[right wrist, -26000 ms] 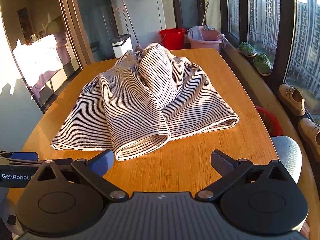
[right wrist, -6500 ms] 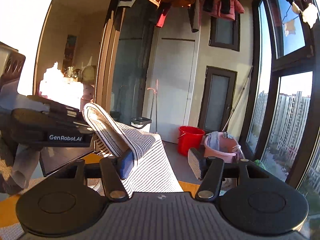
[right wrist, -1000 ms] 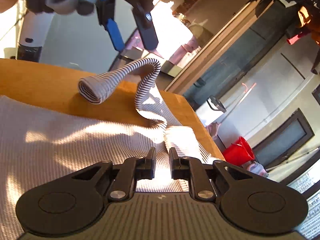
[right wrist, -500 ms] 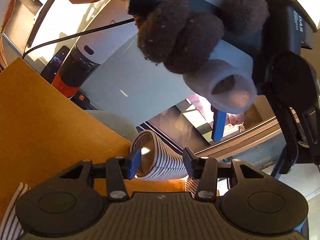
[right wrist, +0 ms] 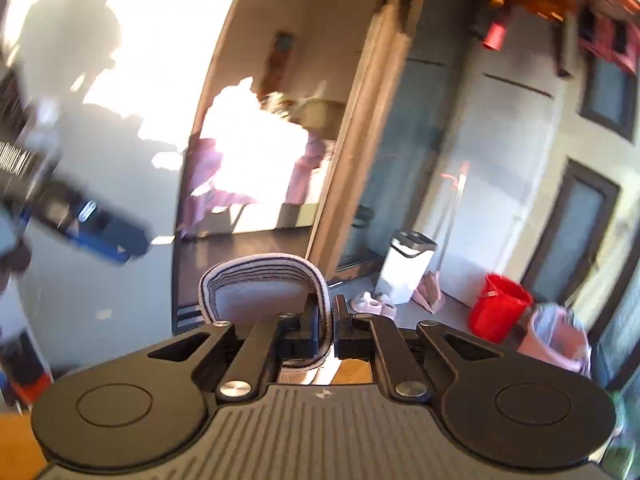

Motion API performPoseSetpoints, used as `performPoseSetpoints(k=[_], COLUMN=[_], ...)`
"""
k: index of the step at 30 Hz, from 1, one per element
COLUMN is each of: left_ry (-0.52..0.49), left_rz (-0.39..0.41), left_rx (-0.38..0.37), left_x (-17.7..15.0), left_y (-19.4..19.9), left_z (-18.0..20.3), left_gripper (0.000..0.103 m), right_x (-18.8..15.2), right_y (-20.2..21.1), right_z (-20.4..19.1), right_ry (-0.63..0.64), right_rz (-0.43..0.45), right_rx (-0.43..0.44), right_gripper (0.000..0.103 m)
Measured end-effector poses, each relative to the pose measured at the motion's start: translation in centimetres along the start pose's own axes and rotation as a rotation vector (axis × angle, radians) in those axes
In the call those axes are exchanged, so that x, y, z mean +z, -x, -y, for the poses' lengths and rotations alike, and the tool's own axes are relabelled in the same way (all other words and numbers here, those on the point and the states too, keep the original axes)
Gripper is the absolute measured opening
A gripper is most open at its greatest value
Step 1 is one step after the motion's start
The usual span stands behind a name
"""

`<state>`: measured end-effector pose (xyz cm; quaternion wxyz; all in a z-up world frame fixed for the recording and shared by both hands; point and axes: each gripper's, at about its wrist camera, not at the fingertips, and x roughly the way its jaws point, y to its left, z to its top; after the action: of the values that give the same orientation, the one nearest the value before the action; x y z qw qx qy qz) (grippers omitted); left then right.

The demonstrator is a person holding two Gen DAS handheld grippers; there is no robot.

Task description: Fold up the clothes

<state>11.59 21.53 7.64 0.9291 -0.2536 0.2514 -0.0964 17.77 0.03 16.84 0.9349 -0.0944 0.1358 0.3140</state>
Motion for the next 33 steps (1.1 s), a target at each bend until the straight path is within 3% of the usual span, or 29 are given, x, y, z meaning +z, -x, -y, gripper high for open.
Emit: performPoseSetpoints(k=[3, 7, 14, 16, 17, 19, 23, 25, 27, 29, 30, 33], left_ry=[-0.025, -0.064, -0.138, -0.167, -0.181, -0.212, -0.293, -0.33, -0.36, -0.386, -0.397, -0.421], left_rz=[-0.068, -0.165, -0.287, -0.312, -0.325, -0.351, -0.396, -0.406, -0.411, -0.405, -0.398, -0.374], left_rx=[-0.005, -0.023, -0.051, -0.06, -0.064, -0.068, -0.051, -0.045, -0.04, -0.035, -0.033, -0.021], left_x=[-0.9, -2.7, -5.6, -6.4, -6.8, -7.9, -10.5, -11.4, -12.0, -12.1, -12.1, -11.7], left_y=[-2.0, -5.1, -9.2, -10.0, -10.4, -11.3, -13.0, -13.4, -13.5, -13.3, -13.1, -12.7], left_z=[1.0, 2.6, 5.6, 6.4, 6.8, 7.5, 8.9, 9.4, 9.9, 10.0, 10.0, 9.9], left_gripper=[0.103, 0.103, 0.103, 0.103, 0.103, 0.103, 0.103, 0.103, 0.103, 0.103, 0.103, 0.103], right_x=[-0.1, -4.7, -16.0, -17.8, -18.1, -18.4, -17.5, -17.5, -17.7, -17.7, -17.3, -15.1], right_y=[2.9, 6.1, 7.7, 8.6, 8.8, 9.2, 7.5, 5.6, 3.4, 2.5, 2.7, 5.2], right_z=[7.5, 14.3, 20.0, 20.5, 20.3, 19.7, 18.1, 17.4, 16.7, 16.1, 15.7, 15.2], right_ry=[-0.249, -0.428, -0.685, -0.697, -0.683, -0.655, -0.623, -0.615, -0.605, -0.605, -0.592, -0.544], right_rz=[0.029, -0.031, -0.288, -0.3, -0.287, -0.254, -0.223, -0.251, -0.29, -0.311, -0.297, -0.187], right_rx=[-0.064, -0.172, -0.385, -0.425, -0.408, -0.354, -0.212, -0.217, -0.23, -0.207, -0.183, -0.168], right_gripper=[0.005, 0.005, 0.006, 0.011, 0.012, 0.032, 0.039, 0.046, 0.047, 0.027, 0.021, 0.02])
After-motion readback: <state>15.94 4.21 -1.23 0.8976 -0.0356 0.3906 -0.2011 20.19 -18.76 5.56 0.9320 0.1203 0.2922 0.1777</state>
